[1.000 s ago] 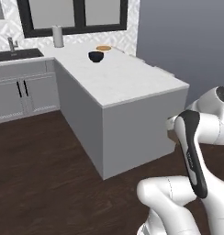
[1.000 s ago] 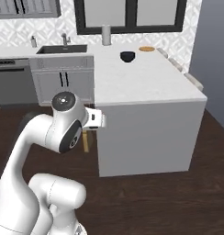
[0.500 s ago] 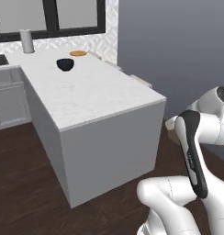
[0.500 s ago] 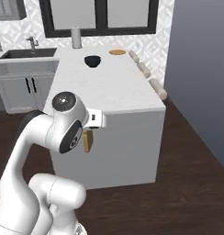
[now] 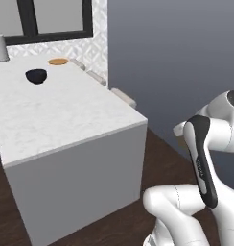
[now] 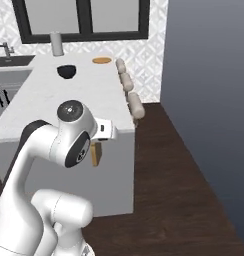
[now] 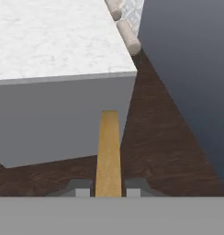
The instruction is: Start the toaster. Once the lever pops up, take the bread to the plate on the dining counter.
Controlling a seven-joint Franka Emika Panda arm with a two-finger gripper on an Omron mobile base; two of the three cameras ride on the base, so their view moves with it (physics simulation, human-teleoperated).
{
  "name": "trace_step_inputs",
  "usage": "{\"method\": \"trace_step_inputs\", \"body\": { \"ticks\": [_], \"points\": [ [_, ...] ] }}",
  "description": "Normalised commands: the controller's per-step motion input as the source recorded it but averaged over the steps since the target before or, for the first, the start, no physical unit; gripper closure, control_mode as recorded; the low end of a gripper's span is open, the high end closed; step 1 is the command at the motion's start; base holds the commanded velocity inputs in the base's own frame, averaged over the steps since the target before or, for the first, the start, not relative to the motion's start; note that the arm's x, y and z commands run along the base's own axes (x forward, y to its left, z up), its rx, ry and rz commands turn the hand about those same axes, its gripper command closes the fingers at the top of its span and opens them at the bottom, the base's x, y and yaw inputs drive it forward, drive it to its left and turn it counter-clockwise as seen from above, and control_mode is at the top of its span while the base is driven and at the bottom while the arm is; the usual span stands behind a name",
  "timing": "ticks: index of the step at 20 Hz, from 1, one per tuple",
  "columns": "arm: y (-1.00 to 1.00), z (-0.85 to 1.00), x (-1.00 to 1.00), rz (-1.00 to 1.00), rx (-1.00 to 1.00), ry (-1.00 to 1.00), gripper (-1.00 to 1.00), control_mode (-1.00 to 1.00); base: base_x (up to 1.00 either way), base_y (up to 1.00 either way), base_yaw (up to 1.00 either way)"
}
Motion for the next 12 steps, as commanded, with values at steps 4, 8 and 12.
{"method": "trace_step_inputs", "body": {
  "ticks": [4,8,12],
  "points": [
    [0.0,0.0,0.0,0.0,0.0,0.0,1.0,1.0,0.73,-1.0,0.27],
    [0.0,0.0,0.0,0.0,0.0,0.0,1.0,1.0,0.58,-1.0,0.38],
    [0.0,0.0,0.0,0.0,0.0,0.0,1.0,1.0,0.44,-1.0,0.38]
  ]
}}
